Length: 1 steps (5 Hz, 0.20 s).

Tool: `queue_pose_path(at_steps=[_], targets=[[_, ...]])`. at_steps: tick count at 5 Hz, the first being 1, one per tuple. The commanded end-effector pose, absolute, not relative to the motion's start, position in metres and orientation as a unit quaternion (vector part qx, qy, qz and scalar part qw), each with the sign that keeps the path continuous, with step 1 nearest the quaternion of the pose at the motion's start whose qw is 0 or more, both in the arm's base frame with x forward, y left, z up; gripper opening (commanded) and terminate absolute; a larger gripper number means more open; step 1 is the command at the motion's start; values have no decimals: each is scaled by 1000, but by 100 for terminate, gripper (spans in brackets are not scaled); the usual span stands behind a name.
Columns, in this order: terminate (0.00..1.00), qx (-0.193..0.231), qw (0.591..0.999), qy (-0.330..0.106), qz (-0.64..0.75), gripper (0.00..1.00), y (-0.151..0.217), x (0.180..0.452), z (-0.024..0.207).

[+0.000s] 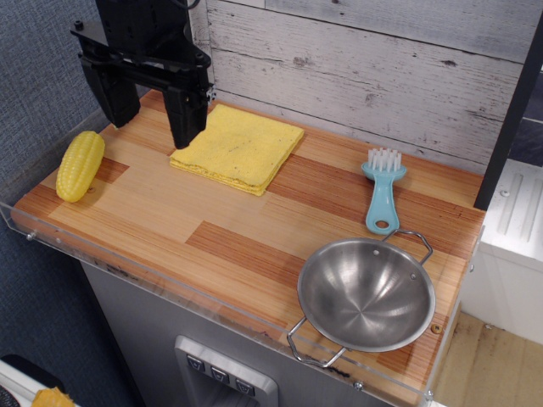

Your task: Move the corn to the left edge of the table

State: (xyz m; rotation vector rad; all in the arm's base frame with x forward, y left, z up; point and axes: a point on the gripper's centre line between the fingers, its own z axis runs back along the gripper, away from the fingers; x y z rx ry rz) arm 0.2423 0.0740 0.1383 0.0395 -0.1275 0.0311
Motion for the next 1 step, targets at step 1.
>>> queue_pose_path(at_steps=[1], targets=[[100, 27, 996, -82, 20, 100, 77, 228, 151]])
